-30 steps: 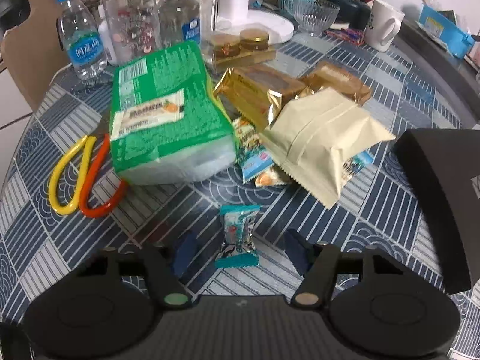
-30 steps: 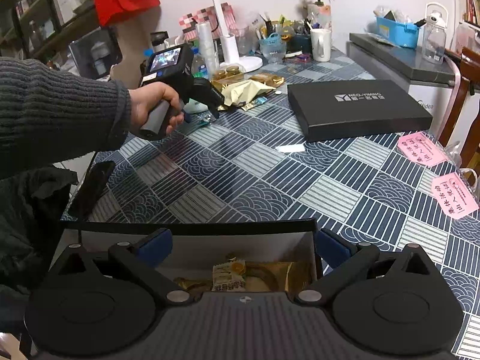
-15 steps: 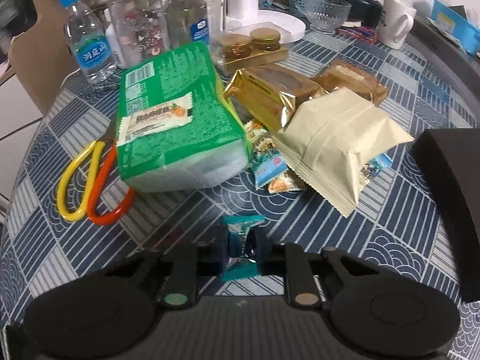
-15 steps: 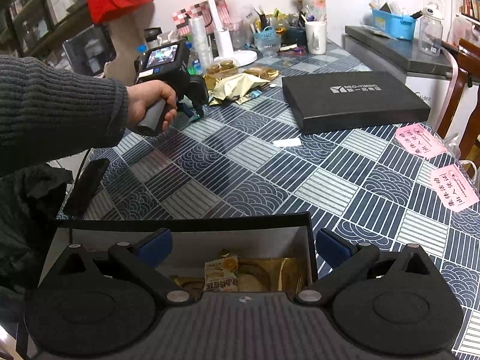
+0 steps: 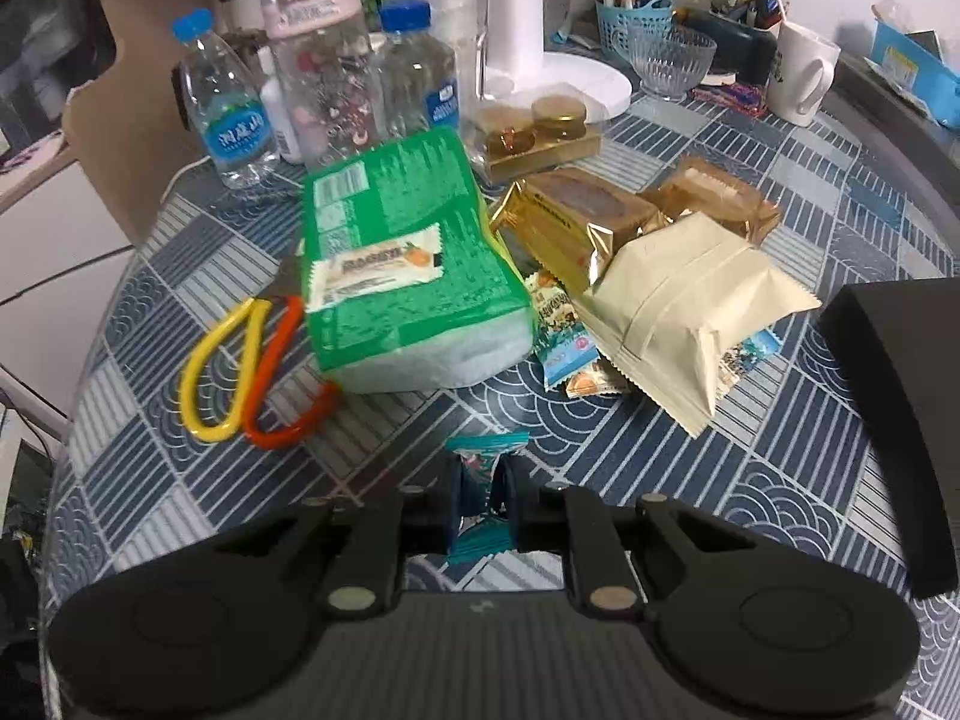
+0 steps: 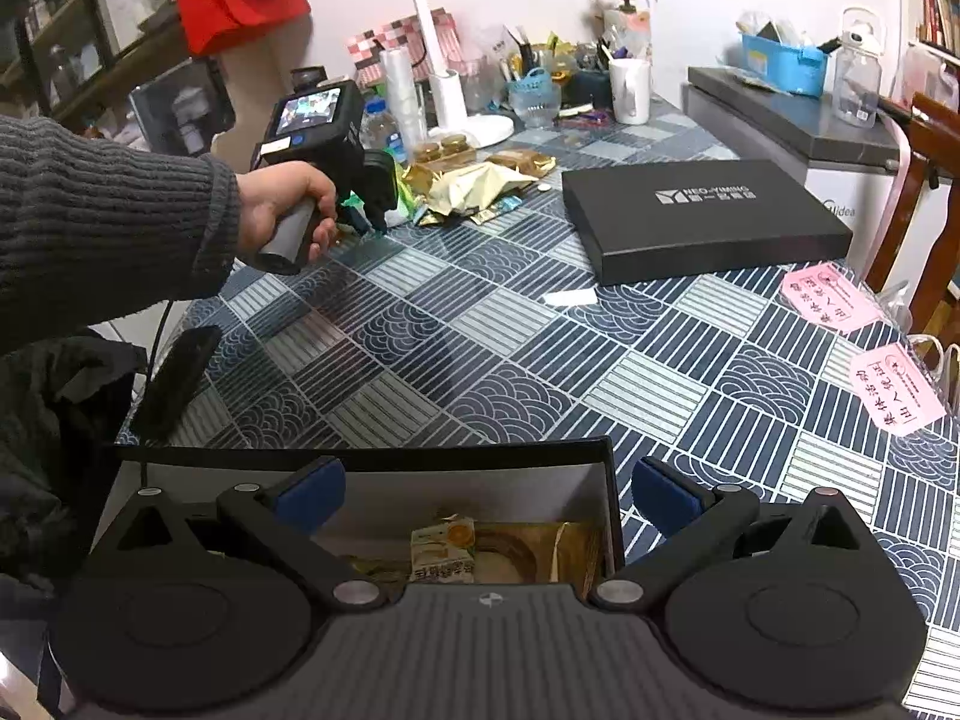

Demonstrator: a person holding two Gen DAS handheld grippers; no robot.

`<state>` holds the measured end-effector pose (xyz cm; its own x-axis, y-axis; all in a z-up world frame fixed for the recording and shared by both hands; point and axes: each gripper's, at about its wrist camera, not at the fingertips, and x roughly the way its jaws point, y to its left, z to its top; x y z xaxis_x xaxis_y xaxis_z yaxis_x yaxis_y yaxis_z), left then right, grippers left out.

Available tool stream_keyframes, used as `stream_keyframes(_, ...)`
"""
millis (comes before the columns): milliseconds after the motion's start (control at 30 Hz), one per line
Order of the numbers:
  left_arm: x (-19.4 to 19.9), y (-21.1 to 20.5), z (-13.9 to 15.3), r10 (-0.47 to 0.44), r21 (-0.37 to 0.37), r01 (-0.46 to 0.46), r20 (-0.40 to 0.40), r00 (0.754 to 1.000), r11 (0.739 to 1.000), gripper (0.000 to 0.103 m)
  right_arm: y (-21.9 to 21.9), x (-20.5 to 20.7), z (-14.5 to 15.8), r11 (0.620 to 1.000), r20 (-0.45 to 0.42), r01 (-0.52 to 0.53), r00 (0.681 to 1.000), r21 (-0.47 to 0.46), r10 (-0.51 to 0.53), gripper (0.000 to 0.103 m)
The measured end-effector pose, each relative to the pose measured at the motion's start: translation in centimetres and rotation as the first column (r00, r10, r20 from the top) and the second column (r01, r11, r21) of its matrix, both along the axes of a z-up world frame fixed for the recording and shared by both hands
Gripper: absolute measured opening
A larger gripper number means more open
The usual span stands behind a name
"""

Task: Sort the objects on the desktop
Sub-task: 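Close the left gripper on the teal wrapped candy and lift it, then carry the teal candy with the left gripper over the white box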

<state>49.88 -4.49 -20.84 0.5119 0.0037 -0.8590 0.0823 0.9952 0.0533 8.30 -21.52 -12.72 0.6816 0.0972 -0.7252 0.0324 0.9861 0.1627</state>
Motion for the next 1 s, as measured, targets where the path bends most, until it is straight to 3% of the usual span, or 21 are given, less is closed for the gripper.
stream_keyframes(733,-10.8,1.6,9.0,-0.088,0.109,0.075,0.117,0.989,0.991,0.016,2.6,-5.8,6.5,0.995,0.126,-0.050,0.990,-0.085,0.061,0.103)
stream_keyframes(1000,-14.0,2.4,10.8,-0.097,0.128,0.078,0.147,0.984,0.989,0.016,4.1,-7.7,7.9,0.989,0.156,-0.073,0.983,-0.129,0.093,0.103)
